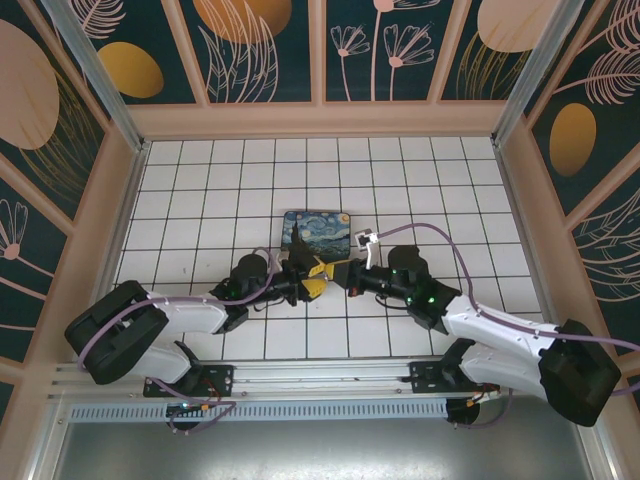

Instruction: Unlock the padlock with the key

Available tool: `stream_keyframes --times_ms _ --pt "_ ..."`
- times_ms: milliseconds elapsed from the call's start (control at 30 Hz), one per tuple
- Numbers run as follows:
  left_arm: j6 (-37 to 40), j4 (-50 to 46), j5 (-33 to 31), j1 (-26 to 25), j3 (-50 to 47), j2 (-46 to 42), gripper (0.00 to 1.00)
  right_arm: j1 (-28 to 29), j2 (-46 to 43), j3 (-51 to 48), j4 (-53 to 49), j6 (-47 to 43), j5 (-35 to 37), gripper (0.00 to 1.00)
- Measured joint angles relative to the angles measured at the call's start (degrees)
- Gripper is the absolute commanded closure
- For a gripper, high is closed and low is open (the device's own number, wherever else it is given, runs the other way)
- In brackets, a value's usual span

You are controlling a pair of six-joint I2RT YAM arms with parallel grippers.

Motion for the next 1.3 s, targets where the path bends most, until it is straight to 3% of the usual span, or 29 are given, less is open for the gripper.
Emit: stream_keyframes --times_ms 100,400,733,900,1300 --pt "0.28 -0.22 -0.24 0.33 -0.42 -1.09 0.60 0.00 -1.27 -0.22 -0.02 0.00 0.00 1.00" --pt "0.85 -0.48 -0.55 0.61 -0.63 -1.38 0.39 0.00 -2.16 -0.55 0.07 0.00 0.52 1.00" --pt "-1.51 1.20 -1.36 0.63 -0.81 -1.38 0.35 0.44 2.34 -0.72 8.68 0.28 3.10 1.00" --pt "-2.03 3.54 -1.99 0.63 -0.92 -1.11 0.38 1.99 6.84 -0.72 12.09 0.44 3.17 1.00" --pt "-3.02 5.49 -5.57 1.01 -4.57 -1.77 0.61 3.02 6.21 -0.92 12.20 0.94 3.02 1.00"
